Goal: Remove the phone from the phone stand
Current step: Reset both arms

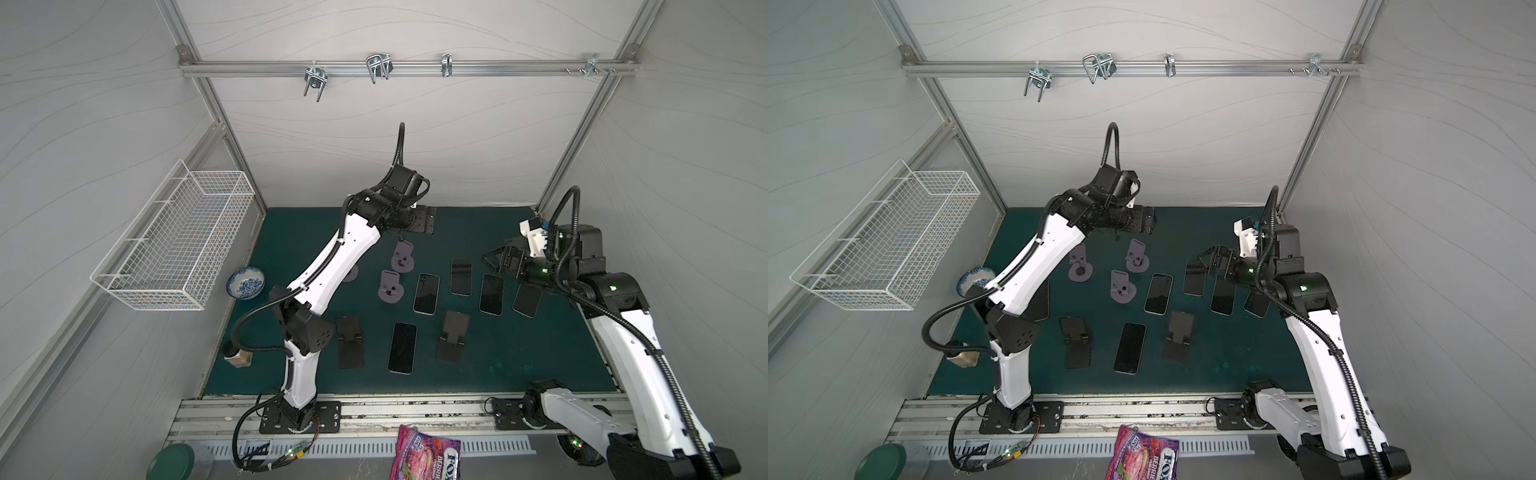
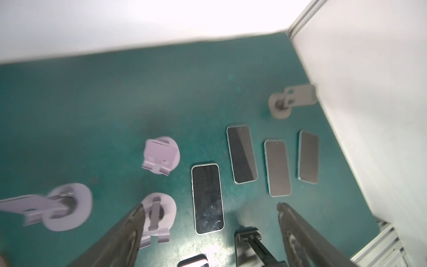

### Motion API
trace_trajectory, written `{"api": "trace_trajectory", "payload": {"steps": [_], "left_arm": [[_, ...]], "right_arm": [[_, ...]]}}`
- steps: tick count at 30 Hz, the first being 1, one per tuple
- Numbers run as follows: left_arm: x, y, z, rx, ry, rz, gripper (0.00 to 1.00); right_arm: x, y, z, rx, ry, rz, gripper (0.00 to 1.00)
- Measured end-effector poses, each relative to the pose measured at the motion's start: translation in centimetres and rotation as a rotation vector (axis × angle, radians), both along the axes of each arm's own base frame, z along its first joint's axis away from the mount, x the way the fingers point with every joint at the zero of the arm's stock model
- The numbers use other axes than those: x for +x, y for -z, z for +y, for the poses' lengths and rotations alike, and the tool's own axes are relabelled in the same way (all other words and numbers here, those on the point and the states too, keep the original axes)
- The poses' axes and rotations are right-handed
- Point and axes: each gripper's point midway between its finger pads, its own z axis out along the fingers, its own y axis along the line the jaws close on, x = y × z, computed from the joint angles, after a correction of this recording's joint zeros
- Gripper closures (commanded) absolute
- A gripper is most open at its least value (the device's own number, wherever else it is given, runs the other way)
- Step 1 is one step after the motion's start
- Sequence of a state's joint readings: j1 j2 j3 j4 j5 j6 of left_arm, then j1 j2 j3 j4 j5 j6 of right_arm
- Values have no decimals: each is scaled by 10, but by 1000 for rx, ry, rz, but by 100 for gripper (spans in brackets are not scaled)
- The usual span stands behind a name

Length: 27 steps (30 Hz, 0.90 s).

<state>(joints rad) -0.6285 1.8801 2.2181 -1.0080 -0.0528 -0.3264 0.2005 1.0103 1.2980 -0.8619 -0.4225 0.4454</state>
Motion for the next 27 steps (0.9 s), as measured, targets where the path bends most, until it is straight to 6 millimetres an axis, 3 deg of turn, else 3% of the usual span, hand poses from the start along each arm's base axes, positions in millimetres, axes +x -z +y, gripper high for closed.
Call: {"api": "trace_trajectory", "payload": {"steps": [2, 5, 10, 15, 20, 27], "left_arm": [[-11, -24, 19, -21, -16, -71, 7], [-26, -52, 62, -44, -74, -178, 5], [-42, -56, 144, -29, -238, -282, 2], [-53, -25, 218, 53, -412, -300, 2], [-61, 11, 274, 104, -570, -286, 2], [-59, 75, 316, 187, -692, -254, 2]], "right_arm": [[3, -6, 0, -5, 2, -16, 3], [14, -16, -1, -20, 9, -47, 3], [36, -22, -2, -50, 25, -82, 3], [54, -16, -11, -89, 58, -95, 2], [70, 0, -28, -143, 127, -107, 3], [88, 62, -69, -275, 269, -74, 2]]}}
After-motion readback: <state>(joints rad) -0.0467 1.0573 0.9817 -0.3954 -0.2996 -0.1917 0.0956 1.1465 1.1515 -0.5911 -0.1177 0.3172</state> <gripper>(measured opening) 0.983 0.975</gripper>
